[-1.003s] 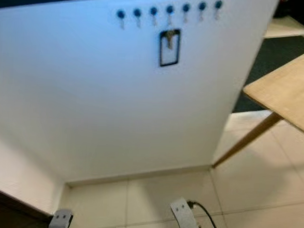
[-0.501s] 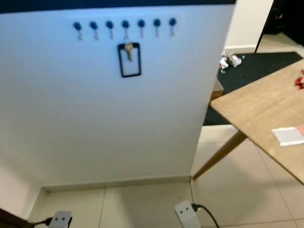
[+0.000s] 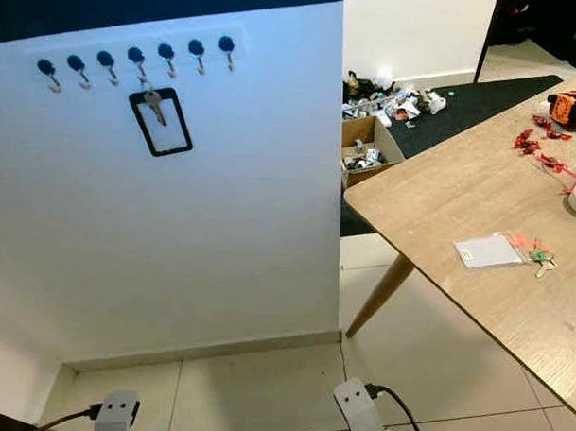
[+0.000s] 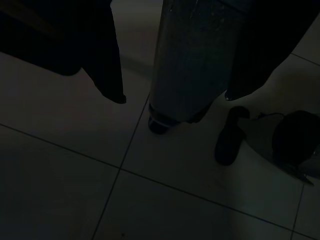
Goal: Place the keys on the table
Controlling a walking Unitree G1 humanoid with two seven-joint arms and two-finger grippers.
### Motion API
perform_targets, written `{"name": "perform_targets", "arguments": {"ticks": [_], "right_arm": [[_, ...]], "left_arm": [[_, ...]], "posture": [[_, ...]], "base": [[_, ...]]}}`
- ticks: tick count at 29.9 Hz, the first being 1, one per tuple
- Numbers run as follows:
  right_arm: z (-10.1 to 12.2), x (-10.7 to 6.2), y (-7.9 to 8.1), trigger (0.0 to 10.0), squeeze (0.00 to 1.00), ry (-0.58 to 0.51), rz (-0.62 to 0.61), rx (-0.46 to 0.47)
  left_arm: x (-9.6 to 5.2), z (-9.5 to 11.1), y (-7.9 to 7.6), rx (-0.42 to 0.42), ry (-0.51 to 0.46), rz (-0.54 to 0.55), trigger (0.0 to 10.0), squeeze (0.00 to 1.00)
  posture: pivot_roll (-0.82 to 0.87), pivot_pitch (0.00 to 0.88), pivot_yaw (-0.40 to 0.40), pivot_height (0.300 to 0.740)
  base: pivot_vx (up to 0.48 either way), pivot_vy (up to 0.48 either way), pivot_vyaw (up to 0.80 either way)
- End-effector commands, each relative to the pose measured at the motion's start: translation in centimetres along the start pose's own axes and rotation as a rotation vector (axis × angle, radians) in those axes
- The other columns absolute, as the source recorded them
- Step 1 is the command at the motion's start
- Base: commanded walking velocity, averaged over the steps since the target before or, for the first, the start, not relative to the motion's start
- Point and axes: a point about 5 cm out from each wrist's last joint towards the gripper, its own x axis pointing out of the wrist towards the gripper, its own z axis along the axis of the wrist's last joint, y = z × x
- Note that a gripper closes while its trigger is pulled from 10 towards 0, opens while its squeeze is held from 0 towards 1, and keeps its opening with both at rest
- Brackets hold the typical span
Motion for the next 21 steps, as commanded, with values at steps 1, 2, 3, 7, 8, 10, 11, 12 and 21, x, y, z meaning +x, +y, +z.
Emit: {"name": "perform_targets", "arguments": {"ticks": [1,2,3,7,8,10,11,12,21], "right_arm": [[-4.52,-0.45,1.81,10.0,0.00,0.174,0.057,0.014],[-4.52,-0.45,1.80,10.0,0.00,0.173,0.057,0.014],[-4.52,-0.45,1.79,10.0,0.00,0.173,0.057,0.013],[-4.54,-0.46,1.78,10.0,0.00,0.174,0.057,0.012],[-4.55,-0.46,1.78,10.0,0.00,0.174,0.058,0.013],[-4.56,-0.46,1.77,10.0,0.00,0.174,0.058,0.014],[-4.57,-0.47,1.76,10.0,0.00,0.174,0.058,0.015],[-4.58,-0.47,1.76,10.0,0.00,0.174,0.058,0.016],[-4.60,-0.47,1.82,10.0,0.00,0.175,0.063,0.020]], "left_arm": [[-0.33,-0.32,1.11,-0.015,0.012,0.032,10.0,0.00],[-0.32,-0.27,1.08,-0.013,0.011,0.030,10.0,0.00],[-0.29,-0.21,1.02,-0.013,0.008,0.028,10.0,0.00],[-0.25,-0.23,0.84,-0.009,0.009,0.022,10.0,0.00],[-0.23,-0.26,0.77,-0.007,0.010,0.020,10.0,0.00],[-0.21,-0.33,0.63,-0.004,0.011,0.014,10.0,0.00],[-0.20,-0.37,0.55,-0.002,0.012,0.009,10.0,0.00],[-0.19,-0.41,0.50,-0.001,0.013,0.006,10.0,0.00],[-0.22,-0.55,0.55,-0.001,0.016,0.007,10.0,0.00]], "posture": [[-0.09,0.064,0.103,0.740],[-0.09,0.064,0.103,0.740],[-0.09,0.064,0.103,0.740],[-0.09,0.067,0.102,0.740],[-0.09,0.067,0.102,0.740],[-0.09,0.073,0.101,0.740],[-0.09,0.073,0.101,0.740],[-0.09,0.073,0.101,0.740],[-0.09,0.080,0.101,0.740]], "base": [[0.000,0.000,0.00],[0.000,0.000,0.00],[0.255,0.000,0.00],[0.279,0.000,0.00],[0.322,0.000,0.00],[0.326,0.000,0.00],[0.345,0.000,0.00],[0.356,0.000,0.00],[0.360,0.000,0.00]]}}
